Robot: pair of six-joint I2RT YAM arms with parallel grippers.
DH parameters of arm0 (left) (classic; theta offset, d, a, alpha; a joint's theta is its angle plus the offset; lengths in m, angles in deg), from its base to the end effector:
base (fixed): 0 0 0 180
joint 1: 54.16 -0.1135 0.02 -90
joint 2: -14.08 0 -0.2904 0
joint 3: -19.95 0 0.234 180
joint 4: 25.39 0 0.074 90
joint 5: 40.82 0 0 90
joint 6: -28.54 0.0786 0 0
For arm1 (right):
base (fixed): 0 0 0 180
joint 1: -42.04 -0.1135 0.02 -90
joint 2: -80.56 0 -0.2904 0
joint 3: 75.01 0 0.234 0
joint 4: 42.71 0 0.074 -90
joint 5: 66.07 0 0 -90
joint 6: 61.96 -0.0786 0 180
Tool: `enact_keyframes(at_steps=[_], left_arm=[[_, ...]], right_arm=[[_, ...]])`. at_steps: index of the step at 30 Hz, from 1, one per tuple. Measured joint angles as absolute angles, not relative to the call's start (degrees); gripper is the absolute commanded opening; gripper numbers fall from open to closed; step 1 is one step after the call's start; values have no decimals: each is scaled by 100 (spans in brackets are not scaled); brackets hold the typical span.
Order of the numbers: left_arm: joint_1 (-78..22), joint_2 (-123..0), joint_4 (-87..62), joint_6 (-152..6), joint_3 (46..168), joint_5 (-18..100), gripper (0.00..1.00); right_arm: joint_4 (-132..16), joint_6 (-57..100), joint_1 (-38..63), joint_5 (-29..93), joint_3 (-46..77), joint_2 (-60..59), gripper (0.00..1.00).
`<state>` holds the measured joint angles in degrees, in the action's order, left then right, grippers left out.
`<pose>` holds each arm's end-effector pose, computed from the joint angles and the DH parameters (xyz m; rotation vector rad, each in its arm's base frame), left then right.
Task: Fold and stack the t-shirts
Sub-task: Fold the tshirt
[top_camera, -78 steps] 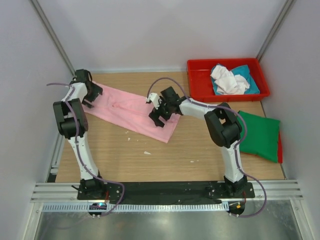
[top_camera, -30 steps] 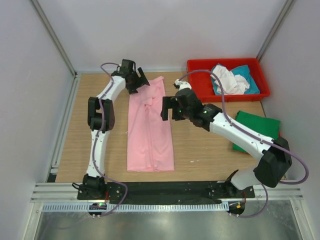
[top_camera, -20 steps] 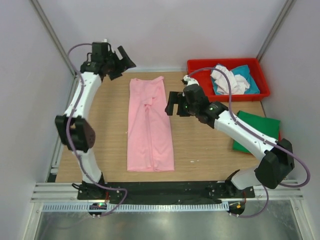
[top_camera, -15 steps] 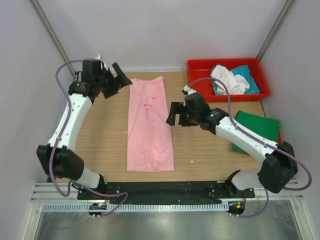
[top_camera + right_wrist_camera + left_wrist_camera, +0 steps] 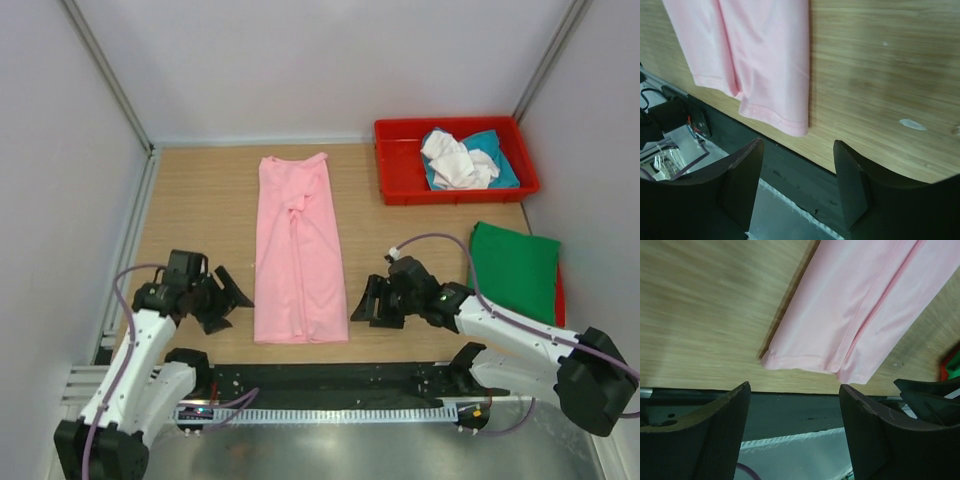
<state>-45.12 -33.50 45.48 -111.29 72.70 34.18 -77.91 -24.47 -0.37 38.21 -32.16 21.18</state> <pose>0.1142 -0.0388 0.2123 -0.9123 2.6842 -0.6247 0.1268 0.1421 0.1789 0.1216 2.7183 0.9252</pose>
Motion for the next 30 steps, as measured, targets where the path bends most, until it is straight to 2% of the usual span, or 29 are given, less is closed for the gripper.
enact_keyframes(at_steps=[3, 7, 13, 24, 30], left_arm=[[-4501, -2644, 4545, -11428, 6607, 3258, 70], [-4479, -2333, 4574, -11669, 5980, 3114, 68], [-4422, -2266, 4541, -11859, 5912, 3123, 63], [-4070, -2510, 4034, -12274, 5735, 3169, 62], [-3931, -2639, 3726, -12429, 5455, 3234, 58]], right_arm=[[-7469, -2726, -415, 3742, -3400, 2295, 62], [-7144, -3076, -870, 3581, -3734, 2287, 60], [-6925, -3266, -964, 3410, -3856, 2070, 58], [-6602, -3273, -964, 3384, -3802, 1513, 57], [-6446, -3271, -964, 3353, -3710, 1301, 56]])
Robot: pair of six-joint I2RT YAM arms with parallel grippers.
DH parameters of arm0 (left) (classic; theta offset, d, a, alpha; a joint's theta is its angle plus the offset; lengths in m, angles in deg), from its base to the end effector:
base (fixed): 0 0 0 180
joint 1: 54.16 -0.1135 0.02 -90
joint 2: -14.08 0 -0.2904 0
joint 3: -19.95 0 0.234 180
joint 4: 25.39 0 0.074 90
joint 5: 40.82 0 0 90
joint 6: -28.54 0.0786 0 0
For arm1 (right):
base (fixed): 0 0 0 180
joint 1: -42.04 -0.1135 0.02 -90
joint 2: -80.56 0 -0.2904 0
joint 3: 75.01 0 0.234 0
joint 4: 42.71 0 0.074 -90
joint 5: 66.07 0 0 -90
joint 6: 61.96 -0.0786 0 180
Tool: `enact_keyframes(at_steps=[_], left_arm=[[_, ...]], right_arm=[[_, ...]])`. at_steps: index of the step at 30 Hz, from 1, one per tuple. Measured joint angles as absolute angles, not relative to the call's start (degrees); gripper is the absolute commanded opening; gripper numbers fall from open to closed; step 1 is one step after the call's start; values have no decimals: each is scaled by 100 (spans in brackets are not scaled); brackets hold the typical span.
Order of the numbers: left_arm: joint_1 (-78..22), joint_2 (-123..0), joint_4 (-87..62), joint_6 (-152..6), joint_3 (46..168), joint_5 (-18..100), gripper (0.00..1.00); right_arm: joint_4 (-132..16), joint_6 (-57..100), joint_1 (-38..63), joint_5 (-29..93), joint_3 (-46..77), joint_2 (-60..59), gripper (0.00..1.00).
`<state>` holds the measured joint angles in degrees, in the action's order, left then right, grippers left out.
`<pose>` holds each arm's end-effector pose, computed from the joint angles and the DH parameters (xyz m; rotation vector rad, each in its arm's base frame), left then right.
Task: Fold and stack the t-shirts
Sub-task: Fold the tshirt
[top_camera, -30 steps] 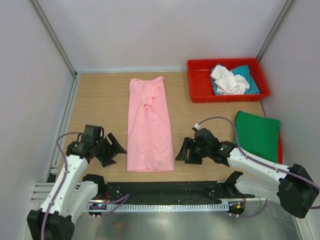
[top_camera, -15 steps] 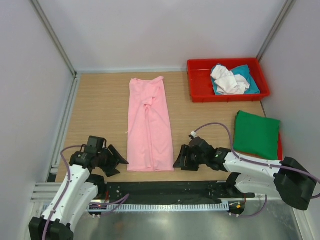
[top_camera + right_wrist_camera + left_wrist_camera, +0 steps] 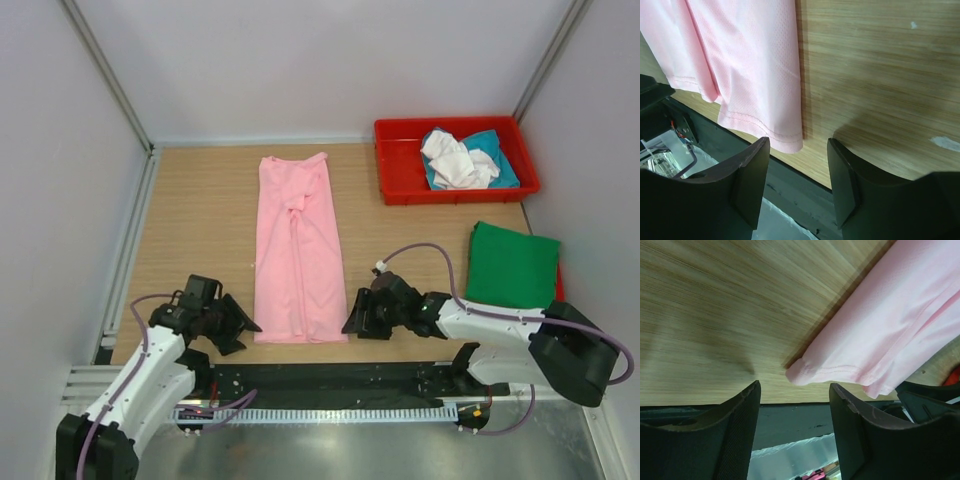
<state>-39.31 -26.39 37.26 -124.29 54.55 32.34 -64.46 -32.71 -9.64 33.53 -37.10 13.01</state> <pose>0.0778 -0.0442 0.1392 -1.1252 2.7323 -0.6919 0.1181 0.1705 0.1478 0.1369 2.7498 0.9297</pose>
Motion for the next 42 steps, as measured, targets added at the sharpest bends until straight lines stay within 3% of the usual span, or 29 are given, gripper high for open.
enact_keyframes(at_steps=[7, 23, 29, 35, 37, 41, 42], left_arm=[[-3863, -2882, 3470, -12436, 5372, 3298, 56], [-3834, -3107, 3040, -12429, 5215, 3274, 38], [-3802, -3074, 2913, -12434, 5123, 3254, 24], [-3775, -3107, 2887, -12429, 5086, 3300, 4], [-3771, -3127, 2871, -12427, 5084, 3304, 0], [-3762, -3129, 2865, -12429, 5084, 3304, 0], [-3760, -3129, 2865, -12429, 5084, 3304, 0]], right_arm=[[-6243, -3275, -966, 3402, -3607, 1019, 52], [-6121, -3319, -1005, 3450, -3450, 680, 46], [-6066, -3389, -1121, 3445, -3400, 586, 46], [-6068, -3496, -1259, 3408, -3400, 580, 46], [-6084, -3531, -1265, 3388, -3400, 580, 42], [-6204, -3557, -1268, 3329, -3400, 562, 21], [-6223, -3557, -1268, 3323, -3400, 545, 11]])
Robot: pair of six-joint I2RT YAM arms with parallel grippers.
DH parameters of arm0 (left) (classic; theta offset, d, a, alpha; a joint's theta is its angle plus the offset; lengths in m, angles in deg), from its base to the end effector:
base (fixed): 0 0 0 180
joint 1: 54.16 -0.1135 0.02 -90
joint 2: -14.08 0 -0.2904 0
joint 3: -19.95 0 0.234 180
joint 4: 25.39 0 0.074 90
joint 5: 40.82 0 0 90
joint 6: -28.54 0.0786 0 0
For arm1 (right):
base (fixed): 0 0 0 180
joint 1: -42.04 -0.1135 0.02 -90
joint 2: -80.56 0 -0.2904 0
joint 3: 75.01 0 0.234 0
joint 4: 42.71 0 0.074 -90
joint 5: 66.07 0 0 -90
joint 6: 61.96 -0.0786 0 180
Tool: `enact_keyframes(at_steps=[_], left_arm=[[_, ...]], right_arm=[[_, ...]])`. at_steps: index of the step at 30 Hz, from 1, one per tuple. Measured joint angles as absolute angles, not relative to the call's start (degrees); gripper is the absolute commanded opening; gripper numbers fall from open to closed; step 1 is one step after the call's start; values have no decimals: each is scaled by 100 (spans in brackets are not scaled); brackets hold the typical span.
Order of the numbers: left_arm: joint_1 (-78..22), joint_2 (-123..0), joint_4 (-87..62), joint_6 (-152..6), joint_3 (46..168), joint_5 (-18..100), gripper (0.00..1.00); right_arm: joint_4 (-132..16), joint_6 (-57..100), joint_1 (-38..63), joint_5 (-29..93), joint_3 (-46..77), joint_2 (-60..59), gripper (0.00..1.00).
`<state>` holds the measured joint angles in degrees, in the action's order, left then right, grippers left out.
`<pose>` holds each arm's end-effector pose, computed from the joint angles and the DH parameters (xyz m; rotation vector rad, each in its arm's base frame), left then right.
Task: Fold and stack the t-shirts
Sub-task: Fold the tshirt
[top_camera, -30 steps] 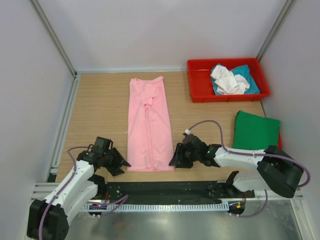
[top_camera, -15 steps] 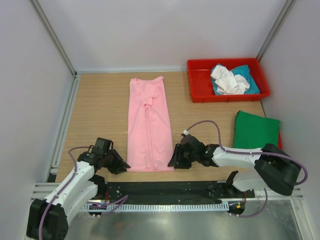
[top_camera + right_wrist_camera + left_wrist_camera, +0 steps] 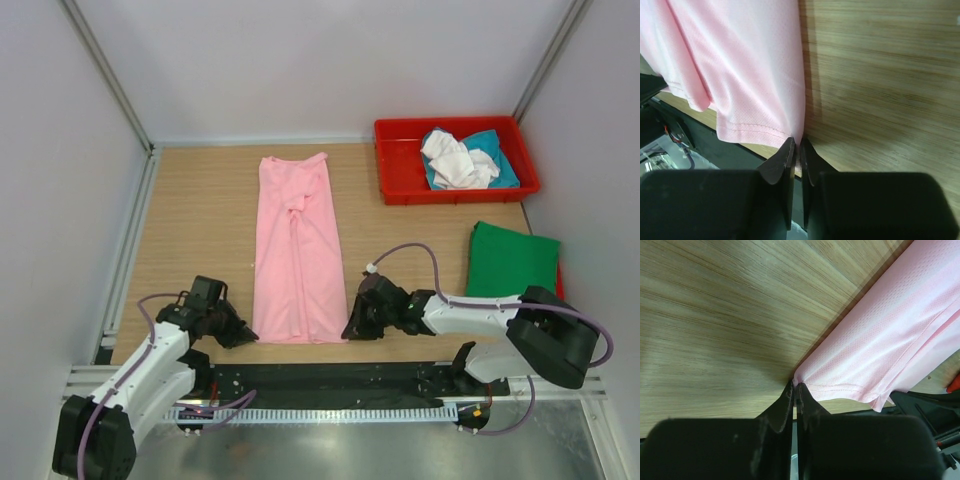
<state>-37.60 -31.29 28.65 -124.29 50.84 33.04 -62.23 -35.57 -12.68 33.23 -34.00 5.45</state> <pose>0.0870 -0.0487 0.1225 -1.0881 2.7490 -0.6805 0.1219 0.1943 0.1409 0.1429 2.8074 0.9100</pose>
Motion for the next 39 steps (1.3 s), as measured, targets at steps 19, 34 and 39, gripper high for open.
enact_keyframes(at_steps=[19, 34, 39], left_arm=[[-3719, -4613, 3582, -11889, 7241, 3792, 0], [-3861, -6705, 4043, -11098, 10332, 4478, 0], [-4051, -7262, 3997, -11026, 10839, 4565, 0]], right_arm=[[-6831, -3035, -918, 3439, -2007, 236, 1], [-7522, -1992, 772, 4339, 882, -1868, 1], [-7747, -1607, 1180, 4693, 1789, -2480, 1]])
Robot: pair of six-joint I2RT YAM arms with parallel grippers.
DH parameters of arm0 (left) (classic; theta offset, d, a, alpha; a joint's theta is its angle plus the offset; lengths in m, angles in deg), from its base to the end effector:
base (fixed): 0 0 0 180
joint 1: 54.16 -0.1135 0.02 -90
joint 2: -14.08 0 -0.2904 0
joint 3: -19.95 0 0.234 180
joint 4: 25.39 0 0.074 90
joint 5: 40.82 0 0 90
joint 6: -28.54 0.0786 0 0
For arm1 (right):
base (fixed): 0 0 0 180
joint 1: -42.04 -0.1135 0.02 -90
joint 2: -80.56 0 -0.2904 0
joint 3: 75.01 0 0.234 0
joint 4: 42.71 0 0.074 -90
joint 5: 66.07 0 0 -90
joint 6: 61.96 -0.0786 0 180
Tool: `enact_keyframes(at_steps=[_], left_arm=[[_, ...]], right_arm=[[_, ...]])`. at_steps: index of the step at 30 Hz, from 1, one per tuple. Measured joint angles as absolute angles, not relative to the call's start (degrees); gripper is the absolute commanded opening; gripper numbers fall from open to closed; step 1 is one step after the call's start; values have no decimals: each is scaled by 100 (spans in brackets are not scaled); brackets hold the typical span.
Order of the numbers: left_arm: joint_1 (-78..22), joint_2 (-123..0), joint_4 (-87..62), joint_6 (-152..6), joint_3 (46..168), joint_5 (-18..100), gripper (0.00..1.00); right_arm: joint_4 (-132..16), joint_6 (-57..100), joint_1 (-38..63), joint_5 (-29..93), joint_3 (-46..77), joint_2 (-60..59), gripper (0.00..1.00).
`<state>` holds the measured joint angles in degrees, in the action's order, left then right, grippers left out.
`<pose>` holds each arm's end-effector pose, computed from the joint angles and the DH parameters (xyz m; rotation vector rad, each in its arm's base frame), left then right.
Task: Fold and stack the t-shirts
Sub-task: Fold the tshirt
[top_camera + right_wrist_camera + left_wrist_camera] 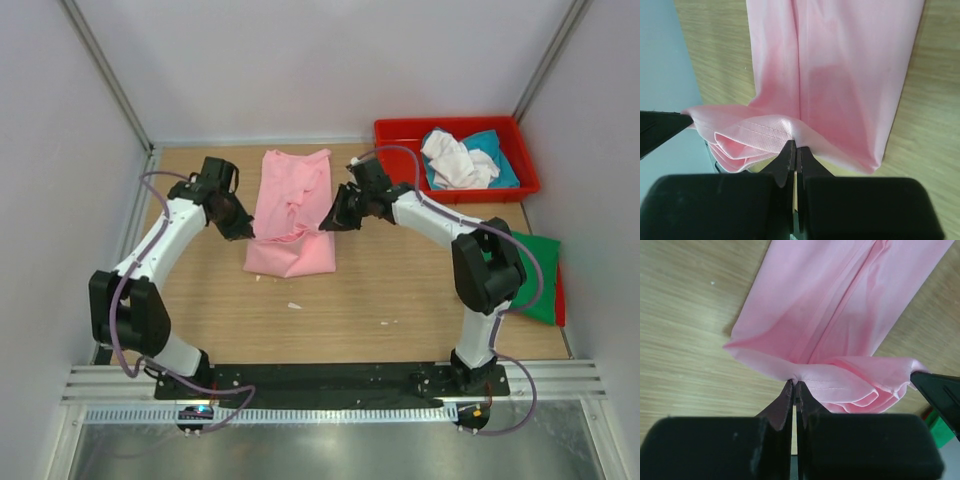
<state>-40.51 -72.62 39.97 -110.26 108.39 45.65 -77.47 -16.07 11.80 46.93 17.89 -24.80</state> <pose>0.2952 -0.0767 0.2739 -0.8116 2.6283 -0.4067 0.3515 0.2405 0.2356 0.1078 2.5947 1.0324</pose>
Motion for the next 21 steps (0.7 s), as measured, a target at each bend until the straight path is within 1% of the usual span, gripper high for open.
enact_keyframes(at_steps=[8, 14, 21], left_arm=[[-4202, -8215, 3846, -10875, 11676, 4655, 0], [-4363, -8641, 3761, -10877, 11884, 4657, 0], [-4431, -9181, 3654, -10877, 12113, 4655, 0]], right_arm=[[-8086, -1363, 1510, 5065, 2401, -3317, 1], [-8313, -1255, 1622, 5218, 3000, -3923, 1], [-8529, -1185, 1740, 5279, 3665, -4332, 1]])
